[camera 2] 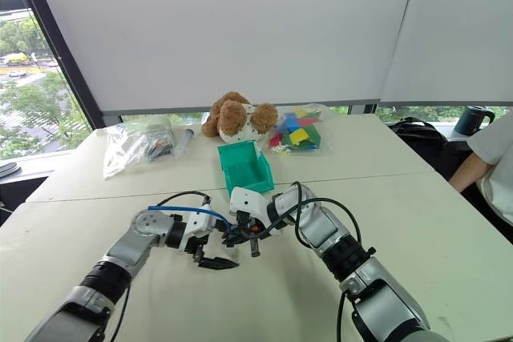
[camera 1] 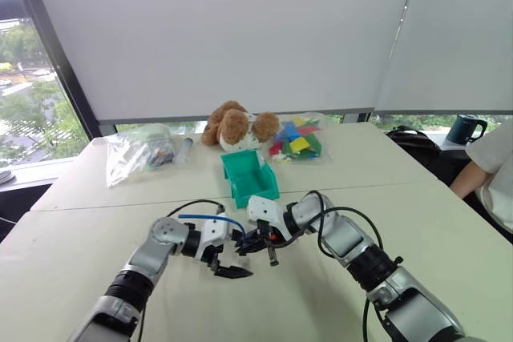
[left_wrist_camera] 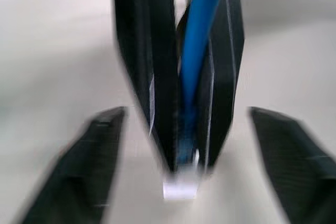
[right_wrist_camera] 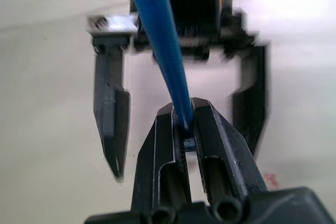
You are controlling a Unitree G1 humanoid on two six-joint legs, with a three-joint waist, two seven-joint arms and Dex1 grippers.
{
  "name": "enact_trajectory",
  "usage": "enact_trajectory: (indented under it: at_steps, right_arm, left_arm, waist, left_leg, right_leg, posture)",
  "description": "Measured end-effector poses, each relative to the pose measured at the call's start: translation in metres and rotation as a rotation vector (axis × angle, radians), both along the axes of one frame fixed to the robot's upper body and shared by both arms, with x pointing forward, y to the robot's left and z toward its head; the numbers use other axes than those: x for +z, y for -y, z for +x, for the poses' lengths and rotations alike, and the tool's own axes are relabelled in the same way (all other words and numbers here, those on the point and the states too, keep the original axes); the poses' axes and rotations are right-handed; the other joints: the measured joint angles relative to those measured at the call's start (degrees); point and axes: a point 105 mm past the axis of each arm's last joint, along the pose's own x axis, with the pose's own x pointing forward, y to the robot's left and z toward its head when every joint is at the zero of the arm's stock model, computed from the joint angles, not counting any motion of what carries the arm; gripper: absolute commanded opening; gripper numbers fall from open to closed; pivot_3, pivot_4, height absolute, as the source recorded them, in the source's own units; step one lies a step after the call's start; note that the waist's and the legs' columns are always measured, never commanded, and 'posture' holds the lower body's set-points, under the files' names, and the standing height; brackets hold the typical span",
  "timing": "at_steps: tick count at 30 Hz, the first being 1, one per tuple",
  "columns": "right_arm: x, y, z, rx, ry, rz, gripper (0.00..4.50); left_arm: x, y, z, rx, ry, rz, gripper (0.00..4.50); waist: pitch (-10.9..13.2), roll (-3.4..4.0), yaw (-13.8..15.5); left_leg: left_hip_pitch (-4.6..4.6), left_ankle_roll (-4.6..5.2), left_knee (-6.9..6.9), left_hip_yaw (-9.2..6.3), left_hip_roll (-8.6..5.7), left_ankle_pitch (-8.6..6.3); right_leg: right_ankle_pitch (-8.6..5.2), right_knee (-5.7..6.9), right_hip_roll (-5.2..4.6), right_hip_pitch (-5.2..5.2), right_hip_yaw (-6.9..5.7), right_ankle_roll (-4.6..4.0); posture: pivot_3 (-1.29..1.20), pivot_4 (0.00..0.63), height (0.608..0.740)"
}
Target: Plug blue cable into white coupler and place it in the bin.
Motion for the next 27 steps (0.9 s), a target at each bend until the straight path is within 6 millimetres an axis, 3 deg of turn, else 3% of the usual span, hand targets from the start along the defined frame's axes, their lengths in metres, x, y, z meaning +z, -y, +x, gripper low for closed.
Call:
enact_trajectory:
  at_steps: [4, 9, 12, 14, 16, 19, 22, 27]
  right_arm:
    - [0.001, 0.001, 0.001, -0.012, -0.016, 0.008, 0.00]
    - [0.011, 0.014, 0.004, -0.140, -0.168, 0.105, 0.00]
    - [0.023, 0.028, 0.011, -0.218, -0.209, 0.125, 0.00]
    - [0.045, 0.038, 0.024, -0.278, -0.168, 0.155, 0.00]
    - [0.085, 0.047, 0.045, -0.353, -0.078, 0.214, 0.00]
    - [0.134, 0.052, 0.064, -0.415, 0.038, 0.299, 0.00]
    - [0.149, 0.052, 0.082, -0.483, 0.052, 0.342, 0.00]
    - [0.139, 0.048, 0.115, -0.609, 0.044, 0.338, 0.00]
  left_arm:
    - [-0.003, -0.010, -0.003, 0.039, -0.025, 0.010, 4.47]
    - [0.017, -0.036, 0.007, 0.175, 0.010, -0.041, 4.47]
    - [0.026, -0.043, 0.010, 0.239, 0.029, -0.080, 4.47]
    - [0.027, -0.046, 0.010, 0.268, 0.028, -0.093, 4.47]
    - [0.027, -0.049, 0.010, 0.301, 0.027, -0.109, 4.47]
    - [0.028, -0.053, 0.010, 0.341, 0.025, -0.127, 4.47]
    - [0.030, -0.053, 0.009, 0.363, 0.036, -0.145, 4.47]
    - [0.028, -0.057, 0.009, 0.417, 0.030, -0.172, 4.47]
  waist:
    - [0.00, 0.00, 0.19]
    - [0.45, -0.02, 0.40]
    - [0.71, 0.11, 0.78]
    - [1.32, 0.13, 1.08]
    - [1.52, 0.16, 1.19]
    - [1.78, 0.04, 1.50]
    - [1.87, 0.07, 1.32]
    - [2.18, 0.04, 1.13]
  left_leg:
    - [-0.07, 0.00, 0.00, -0.03, 0.01, 0.00]
    - [-0.39, -0.01, 0.01, -0.02, 0.03, 0.00]
    - [-1.23, -0.04, 0.13, -0.03, 0.02, 0.03]
    - [-1.60, -0.07, 0.21, 0.09, 0.00, 0.05]
    - [-2.26, -0.11, 0.59, 0.13, -0.01, 0.08]
    - [-2.31, -0.10, 0.69, 0.05, 0.03, 0.07]
    - [-2.28, -0.10, 0.69, 0.10, 0.03, 0.07]
    - [-2.28, -0.10, 0.78, 0.22, 0.05, 0.08]
  right_leg:
    - [-0.01, 0.00, -0.02, -0.07, 0.00, -0.01]
    - [0.01, 0.00, -0.16, -0.36, 0.02, -0.02]
    - [0.09, 0.09, -0.16, -1.15, 0.01, 0.08]
    - [0.19, 0.28, -0.16, -1.64, 0.03, 0.20]
    - [0.21, 0.85, -0.10, -2.40, 0.04, 0.24]
    - [0.19, 0.96, 0.01, -2.44, -0.02, 0.20]
    - [0.19, 0.97, 0.03, -2.41, -0.01, 0.19]
    - [0.21, 0.97, 0.04, -2.40, 0.02, 0.18]
  posture:
    - [0.00, 0.150, 0.740]
    - [0.00, 0.150, 0.740]
    - [0.00, 0.150, 0.740]
    - [0.00, 0.150, 0.740]
    - [0.00, 0.150, 0.740]
    - [0.00, 0.150, 0.740]
    - [0.00, 0.150, 0.740]
    - [0.00, 0.150, 0.740]
